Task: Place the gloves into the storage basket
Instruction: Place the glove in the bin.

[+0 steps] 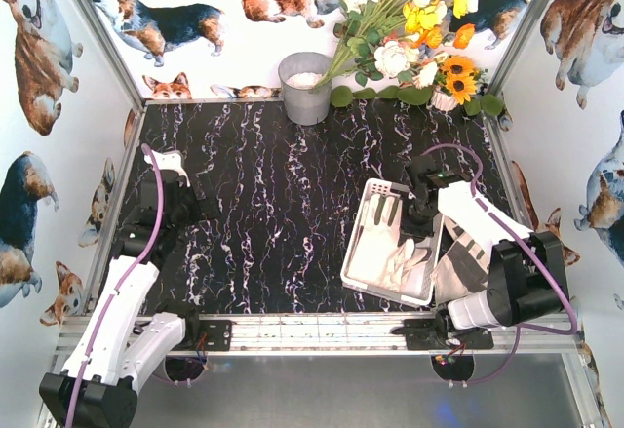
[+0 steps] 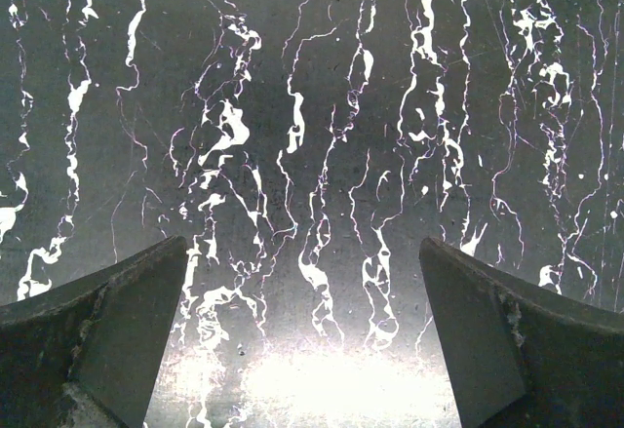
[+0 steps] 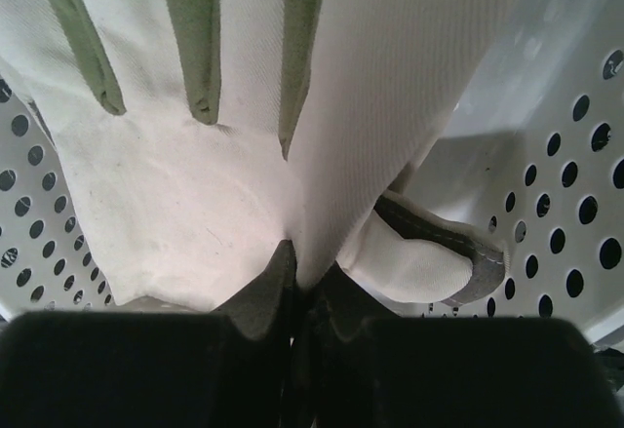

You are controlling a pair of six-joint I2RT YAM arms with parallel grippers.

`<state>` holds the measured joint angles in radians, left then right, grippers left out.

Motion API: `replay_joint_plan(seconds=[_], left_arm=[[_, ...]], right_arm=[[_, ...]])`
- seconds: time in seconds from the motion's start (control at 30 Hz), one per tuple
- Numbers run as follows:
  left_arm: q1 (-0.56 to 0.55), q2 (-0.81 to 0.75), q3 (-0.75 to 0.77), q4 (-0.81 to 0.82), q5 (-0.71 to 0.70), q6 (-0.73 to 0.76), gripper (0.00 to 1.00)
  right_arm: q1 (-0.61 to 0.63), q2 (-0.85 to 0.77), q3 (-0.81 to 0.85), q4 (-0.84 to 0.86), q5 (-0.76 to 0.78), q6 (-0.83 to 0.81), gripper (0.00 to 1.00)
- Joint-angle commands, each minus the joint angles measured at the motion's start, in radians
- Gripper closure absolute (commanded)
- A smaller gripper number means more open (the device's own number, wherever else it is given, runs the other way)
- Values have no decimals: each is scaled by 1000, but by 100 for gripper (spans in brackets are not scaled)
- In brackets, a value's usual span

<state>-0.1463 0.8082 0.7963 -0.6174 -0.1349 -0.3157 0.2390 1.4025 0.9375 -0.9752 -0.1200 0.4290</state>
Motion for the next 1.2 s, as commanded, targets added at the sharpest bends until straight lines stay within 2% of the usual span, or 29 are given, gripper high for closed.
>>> replay_joint_plan(seconds=[0.0, 0.17, 0.3, 0.43, 0.47, 0.6, 0.7, 0.77, 0.87, 1.0, 1.17], left_arm=[[12, -19, -6, 9, -15, 12, 0], [13, -20, -5, 10, -14, 12, 0], [13, -22, -5, 9, -17, 12, 0], [13, -30, -6, 7, -23, 10, 0], [13, -30, -6, 7, -25, 8, 0], [13, -35, -6, 7, -32, 7, 0], [13, -36, -6, 7, -37, 7, 0], [12, -33, -6, 7, -35, 7, 0], [13, -29, -5, 7, -37, 8, 0], [13, -27, -8, 4, -31, 9, 0], [13, -30, -8, 1, -35, 9, 0]], right_arm=[[-6, -7, -21, 34, 29, 63, 100], [-6, -14, -23, 30, 68, 42, 100], [-6, -33, 20, -3, 100, 24, 61], [-6, -81, 72, -52, 165, -4, 30], [-6, -94, 86, -68, 185, -7, 25], [-5, -175, 127, -115, 246, 4, 21], [-3, -254, 114, -92, 211, 3, 24], [-3, -277, 75, -58, 126, 14, 32], [-3, -273, -7, 11, -1, 50, 54], [-3, -200, -38, 49, -4, 66, 79], [-4, -94, -55, 51, 80, 42, 82]])
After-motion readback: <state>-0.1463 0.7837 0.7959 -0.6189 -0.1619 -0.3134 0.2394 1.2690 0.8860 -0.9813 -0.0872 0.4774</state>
